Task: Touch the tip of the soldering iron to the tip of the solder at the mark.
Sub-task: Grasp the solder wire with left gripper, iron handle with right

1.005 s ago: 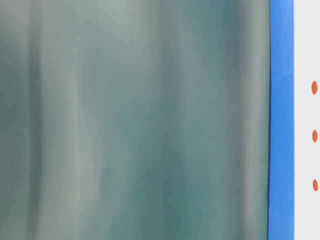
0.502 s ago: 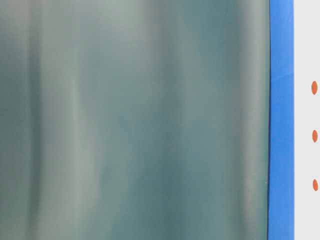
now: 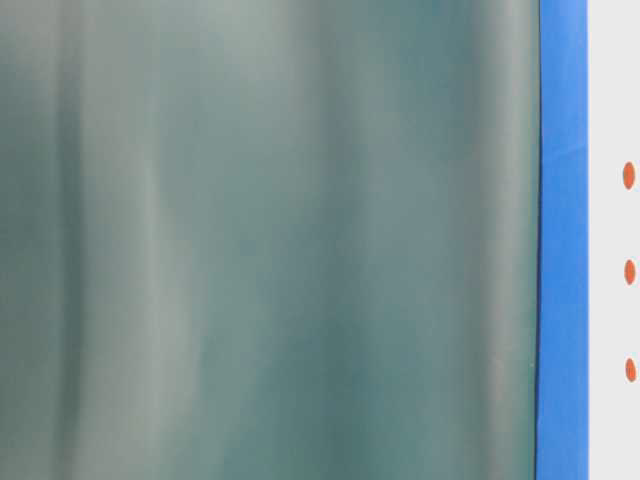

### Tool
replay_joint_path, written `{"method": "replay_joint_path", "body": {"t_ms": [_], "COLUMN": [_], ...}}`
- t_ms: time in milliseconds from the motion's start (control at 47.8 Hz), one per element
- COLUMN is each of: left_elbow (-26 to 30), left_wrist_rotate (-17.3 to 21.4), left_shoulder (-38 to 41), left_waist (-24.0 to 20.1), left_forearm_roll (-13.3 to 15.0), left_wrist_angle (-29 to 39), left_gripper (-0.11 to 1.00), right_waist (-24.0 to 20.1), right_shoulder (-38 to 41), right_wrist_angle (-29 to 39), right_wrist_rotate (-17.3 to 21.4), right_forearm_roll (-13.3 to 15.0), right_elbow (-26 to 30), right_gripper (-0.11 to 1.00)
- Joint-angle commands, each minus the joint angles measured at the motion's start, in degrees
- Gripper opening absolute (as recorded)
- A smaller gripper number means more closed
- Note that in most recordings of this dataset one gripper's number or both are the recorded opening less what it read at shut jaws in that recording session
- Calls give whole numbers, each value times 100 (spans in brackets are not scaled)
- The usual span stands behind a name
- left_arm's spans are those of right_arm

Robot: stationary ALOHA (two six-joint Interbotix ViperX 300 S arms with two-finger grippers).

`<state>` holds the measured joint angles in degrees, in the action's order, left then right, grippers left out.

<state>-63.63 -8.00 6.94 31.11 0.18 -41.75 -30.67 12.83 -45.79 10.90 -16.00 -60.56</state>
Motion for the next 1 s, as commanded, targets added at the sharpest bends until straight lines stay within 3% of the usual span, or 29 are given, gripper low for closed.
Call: {"method": "replay_joint_path", "body": {"t_ms": [0, 126, 230, 314, 670, 754, 984], "left_elbow": [53, 132, 229, 290, 448, 571, 1178], "left_wrist_rotate": [9, 9, 9, 9, -9, -9, -9], "left_shoulder": [-44, -35, -18, -9, -246, -501, -1521], "left_waist": [0, -35, -97, -141, -149, -149, -167], "left_forearm_roll": [18, 26, 26, 26, 53, 53, 53], "left_wrist_angle": [105, 554, 861, 1011, 1354, 1749, 3779], "left_gripper": [60, 35, 12, 3, 3, 3, 3], "right_waist": [-18, -9, -9, -18, 0, 62, 334], "right_shoulder": [-35, 0, -9, 0, -334, -694, -1758], "right_wrist_angle": [-26, -26, -44, -44, 308, 791, 2725], "right_wrist_rotate": [-35, -167, -202, -202, -193, -193, -211], "right_forearm_roll": [35, 132, 264, 308, 264, 220, 220], "right_elbow": [53, 62, 62, 70, 123, 176, 492], "right_gripper": [59, 25, 6, 6, 6, 6, 6]}}
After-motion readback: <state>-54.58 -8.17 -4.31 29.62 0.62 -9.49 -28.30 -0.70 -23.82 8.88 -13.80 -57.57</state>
